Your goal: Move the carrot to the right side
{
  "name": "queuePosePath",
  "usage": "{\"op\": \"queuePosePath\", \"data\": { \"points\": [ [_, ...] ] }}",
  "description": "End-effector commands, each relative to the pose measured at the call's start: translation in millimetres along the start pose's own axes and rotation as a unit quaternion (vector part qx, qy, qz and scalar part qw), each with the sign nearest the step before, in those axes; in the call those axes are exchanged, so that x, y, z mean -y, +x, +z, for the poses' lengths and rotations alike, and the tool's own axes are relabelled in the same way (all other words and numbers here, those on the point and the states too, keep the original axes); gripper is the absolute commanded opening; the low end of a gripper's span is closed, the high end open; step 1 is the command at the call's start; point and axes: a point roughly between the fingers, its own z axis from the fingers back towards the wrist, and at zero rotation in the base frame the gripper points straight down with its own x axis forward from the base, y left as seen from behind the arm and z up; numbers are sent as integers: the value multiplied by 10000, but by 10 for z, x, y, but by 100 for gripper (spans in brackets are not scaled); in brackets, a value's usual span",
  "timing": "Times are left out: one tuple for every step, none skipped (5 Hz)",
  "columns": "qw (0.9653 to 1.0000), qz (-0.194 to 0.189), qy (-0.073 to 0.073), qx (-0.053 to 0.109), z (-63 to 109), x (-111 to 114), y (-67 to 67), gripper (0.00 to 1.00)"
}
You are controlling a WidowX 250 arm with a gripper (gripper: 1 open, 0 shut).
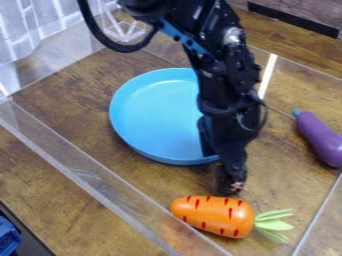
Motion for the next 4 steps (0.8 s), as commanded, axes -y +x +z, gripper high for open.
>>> {"op": "queuePosePath", "data": {
  "points": [
    [9998,152,-128,-95,-79,242,114,100],
    [9994,274,-157,-129,-70,173,65,100],
    [9990,366,-173,-171,-63,119,36,100],
    [9970,755,-54,-167,-84,52,130,100]
  ]
}}
